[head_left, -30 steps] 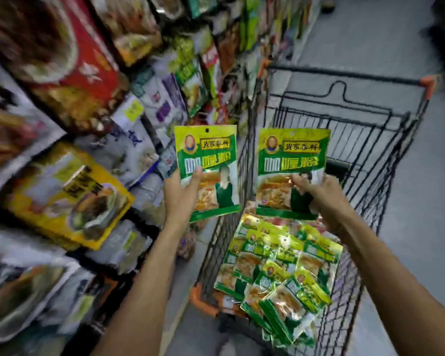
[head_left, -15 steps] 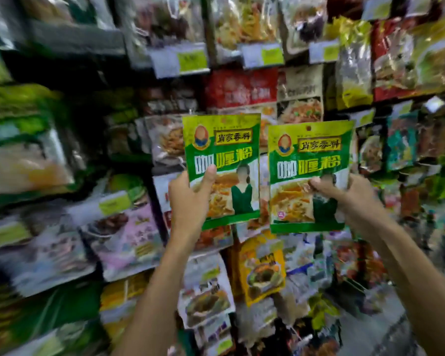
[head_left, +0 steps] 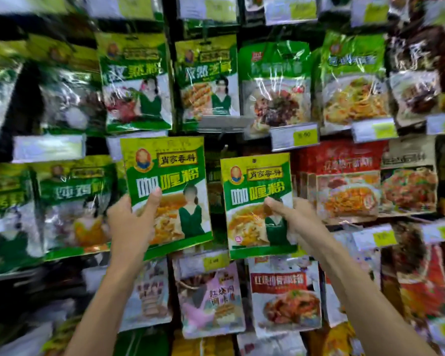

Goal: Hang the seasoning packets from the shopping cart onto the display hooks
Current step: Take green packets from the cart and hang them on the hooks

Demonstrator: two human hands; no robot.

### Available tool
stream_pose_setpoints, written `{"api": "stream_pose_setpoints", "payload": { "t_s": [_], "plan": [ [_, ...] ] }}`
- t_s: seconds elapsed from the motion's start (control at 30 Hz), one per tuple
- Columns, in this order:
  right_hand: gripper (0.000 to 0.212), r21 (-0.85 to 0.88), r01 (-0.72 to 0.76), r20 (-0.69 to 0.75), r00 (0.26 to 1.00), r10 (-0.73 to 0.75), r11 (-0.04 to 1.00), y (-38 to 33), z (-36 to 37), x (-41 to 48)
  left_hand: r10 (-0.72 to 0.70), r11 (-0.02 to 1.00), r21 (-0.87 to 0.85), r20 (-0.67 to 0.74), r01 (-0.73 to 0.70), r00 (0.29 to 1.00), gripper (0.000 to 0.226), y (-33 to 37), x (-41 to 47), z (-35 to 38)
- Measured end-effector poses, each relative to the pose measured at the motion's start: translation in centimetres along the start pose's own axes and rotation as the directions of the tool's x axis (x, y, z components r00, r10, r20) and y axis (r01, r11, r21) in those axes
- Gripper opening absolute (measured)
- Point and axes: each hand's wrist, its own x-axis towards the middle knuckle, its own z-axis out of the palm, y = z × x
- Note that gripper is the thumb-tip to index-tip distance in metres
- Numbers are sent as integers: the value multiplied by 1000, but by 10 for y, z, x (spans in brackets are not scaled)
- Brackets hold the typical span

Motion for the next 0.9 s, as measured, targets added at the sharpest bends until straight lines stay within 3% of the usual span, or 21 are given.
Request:
{"api": "stream_pose_setpoints", "payload": {
  "t_s": [0.13, 0.2, 0.3, 0.43, 0.5, 0.57, 0.73, 0.77, 0.87, 0.9],
  "plan": [
    [39, 67, -3, 64, 998, -1, 998, -8, 27, 17, -11, 1000, 6, -32, 11, 999, 14, -7, 8, -9],
    [38, 84, 1, 86, 996, -8, 996, -13, 37, 22, -5, 1000, 19, -44, 6, 999, 24, -10, 8, -12],
    [20, 80, 16, 85, 996, -23, 997, -15, 46, 34, 6, 1000, 16, -69, -5, 998, 40, -12, 9, -14],
    [60, 50, -15, 26, 1000, 14, 999, -17, 47, 43, -13, 999, 39, -59, 15, 998, 44, -5, 10, -14],
    [70, 39, -27, 28, 999, 26, 999, -18, 46, 46, -18, 999, 47, -54, 20, 998, 65, -2, 8, -13],
    [67, 52, -51, 23, 999, 50, 997, -16, 46, 49, -18, 998, 63, -62, 22, 998, 74, -2, 8, -13],
    [30, 107, -133, 63, 990, 127, 985, -13, 51, 57, -15, 997, 78, -82, 21, 997, 59, -2, 6, -11],
    [31, 111, -148, 54, 988, 142, 983, -14, 53, 58, -8, 997, 77, -89, 15, 996, 53, -2, 6, -11],
    [71, 125, -155, -3, 988, 156, 980, -13, 62, 72, 32, 994, 109, -104, -21, 994, 49, -5, 8, -9],
    [76, 89, -154, -32, 987, 158, 984, -13, 64, 80, 33, 992, 125, -111, -19, 993, 51, -7, 8, -7]
  ]
}}
